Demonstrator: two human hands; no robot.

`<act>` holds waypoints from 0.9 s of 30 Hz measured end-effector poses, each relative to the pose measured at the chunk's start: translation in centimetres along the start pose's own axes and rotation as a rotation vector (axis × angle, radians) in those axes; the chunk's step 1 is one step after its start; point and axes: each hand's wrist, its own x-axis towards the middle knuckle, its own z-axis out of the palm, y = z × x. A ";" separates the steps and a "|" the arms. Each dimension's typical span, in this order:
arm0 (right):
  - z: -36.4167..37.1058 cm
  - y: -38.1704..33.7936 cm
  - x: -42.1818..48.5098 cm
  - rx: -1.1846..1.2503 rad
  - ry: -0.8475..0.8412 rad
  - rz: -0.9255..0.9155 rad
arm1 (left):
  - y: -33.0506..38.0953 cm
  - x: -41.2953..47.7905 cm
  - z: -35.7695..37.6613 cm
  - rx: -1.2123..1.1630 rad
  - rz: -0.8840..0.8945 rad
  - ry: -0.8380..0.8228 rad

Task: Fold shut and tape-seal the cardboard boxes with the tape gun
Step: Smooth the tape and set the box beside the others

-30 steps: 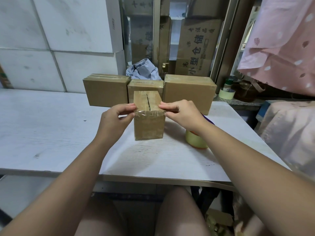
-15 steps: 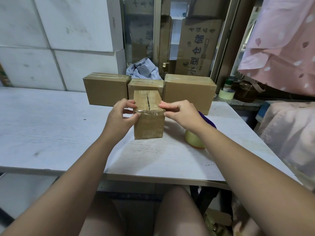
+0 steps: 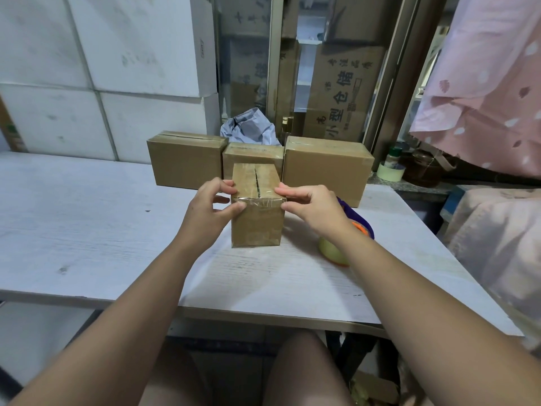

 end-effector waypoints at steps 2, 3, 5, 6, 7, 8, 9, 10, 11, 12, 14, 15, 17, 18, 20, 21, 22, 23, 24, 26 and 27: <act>0.1 -0.1 0.0 -0.030 0.014 -0.003 | 0.0 0.0 0.1 -0.017 -0.003 0.007; 0.0 -0.2 -0.1 -0.049 0.017 -0.008 | 0.0 0.0 0.1 -0.013 0.003 0.015; -0.2 -0.4 -0.2 -0.089 0.000 -0.024 | 0.0 0.1 0.2 0.018 0.024 0.028; -0.3 -0.4 -0.2 -0.109 -0.022 -0.030 | 0.0 0.1 0.1 0.034 0.032 0.027; -0.5 -0.5 -0.3 -0.127 -0.047 -0.029 | 0.0 0.0 0.0 0.048 0.038 0.015; -0.7 -0.5 -0.4 -0.139 -0.067 -0.028 | 0.0 0.0 -0.1 0.062 0.042 -0.007; -0.9 -0.6 -0.5 -0.143 -0.080 -0.027 | 0.0 -0.1 -0.3 0.078 0.048 -0.036; -1.0 -0.6 -0.5 -0.135 -0.083 -0.022 | -0.1 -0.2 -0.5 0.088 0.047 -0.063; -1.0 -0.8 -0.6 -0.117 -0.082 -0.015 | 0.0 -0.3 -0.6 0.090 0.042 -0.079; -1.0 -1.1 -0.6 -0.095 -0.079 -0.006 | 0.0 -0.5 -0.7 0.082 0.027 -0.079; -0.9 -1.4 -0.6 -0.070 -0.064 0.013 | 0.4 -0.6 -0.6 0.064 -0.020 -0.024; -0.7 -1.5 -0.5 -0.072 -0.050 0.015 | 0.6 -0.5 -0.5 0.054 -0.046 0.017; -0.6 -1.3 -0.4 -0.082 -0.020 0.006 | 1.2 -0.2 -0.1 0.030 -0.088 0.084; -0.6 -1.1 -0.3 -0.082 -0.009 0.001 | 1.5 -0.1 0.1 0.032 -0.091 0.104; -0.5 -0.8 -0.2 -0.061 -0.011 0.000 | 1.6 0.1 0.4 0.049 -0.076 0.105; -0.5 -0.6 -0.1 -0.045 -0.015 0.003 | 1.5 0.2 0.4 0.056 -0.066 0.101; -0.5 -0.5 -0.1 -0.029 -0.018 0.006 | 1.3 0.2 0.4 0.059 -0.061 0.096; -0.4 -0.4 0.0 -0.012 -0.022 0.008 | 1.1 0.2 0.4 0.058 -0.061 0.094; -0.4 -0.3 0.0 0.001 -0.026 0.011 | 0.9 0.2 0.4 0.051 -0.066 0.096; -0.4 -0.4 0.1 0.008 -0.033 0.018 | 0.7 0.1 0.4 0.043 -0.073 0.102; -0.5 -0.5 0.0 0.004 -0.037 0.021 | 0.6 0.1 0.5 0.041 -0.073 0.108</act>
